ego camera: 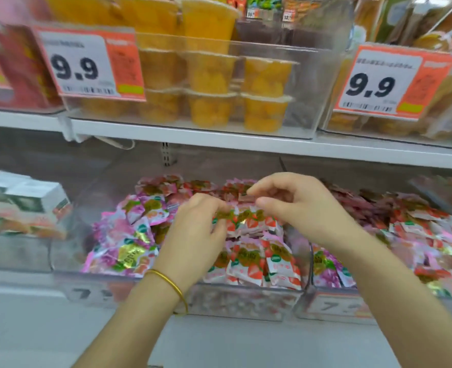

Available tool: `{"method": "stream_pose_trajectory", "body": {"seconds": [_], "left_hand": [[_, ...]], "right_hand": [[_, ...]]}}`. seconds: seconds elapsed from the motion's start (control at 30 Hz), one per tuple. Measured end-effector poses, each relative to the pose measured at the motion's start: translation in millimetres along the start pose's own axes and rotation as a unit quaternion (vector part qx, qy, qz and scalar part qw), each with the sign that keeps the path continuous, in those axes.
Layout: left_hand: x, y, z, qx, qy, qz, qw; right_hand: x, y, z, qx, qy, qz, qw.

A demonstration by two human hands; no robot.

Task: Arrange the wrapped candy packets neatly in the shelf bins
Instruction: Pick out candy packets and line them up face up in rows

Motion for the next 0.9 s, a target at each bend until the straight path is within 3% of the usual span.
{"method": "stream_pose_trajectory", "body": {"seconds": [0.2,0.3,0.4,0.5,0.73,0.9], "left_hand": [[56,11,74,-0.07,-0.089,0.058,0.992],[70,15,97,-0.11,-0.092,0.071,0.987],[84,15,103,-0.105,-0.093,0.083,0.987],[91,13,105,-0.105,-0.08,0.089,0.987],[89,14,107,-0.108,-0.058,0.107,0.987],[88,14,107,-0.11,-0.049,0.113,0.986]], "right_hand": [[13,-83,-84,0.107,0.053,-0.081,0.99],[12,-115,-110,0.108,0.118,-0.107,0.981],[14,-135,-135,0.137,0.238,-0.095,0.957],[8,-145,-155,0.16,0.251,-0.127,0.946],[7,-150,-164,0.118,0.026,-0.226,0.967],[19,-156,-173,0.093,0.025,-0.158,0.983]]}}
Point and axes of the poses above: each hand's wrist, its own y-axis away from the middle knuckle, its own z-axis out of the back of the hand, x = y × z, the point moved 5 cm from there along -y, towards the middle knuckle, and after that the axes turned 11 degrees about y, right-handed, at the moved point
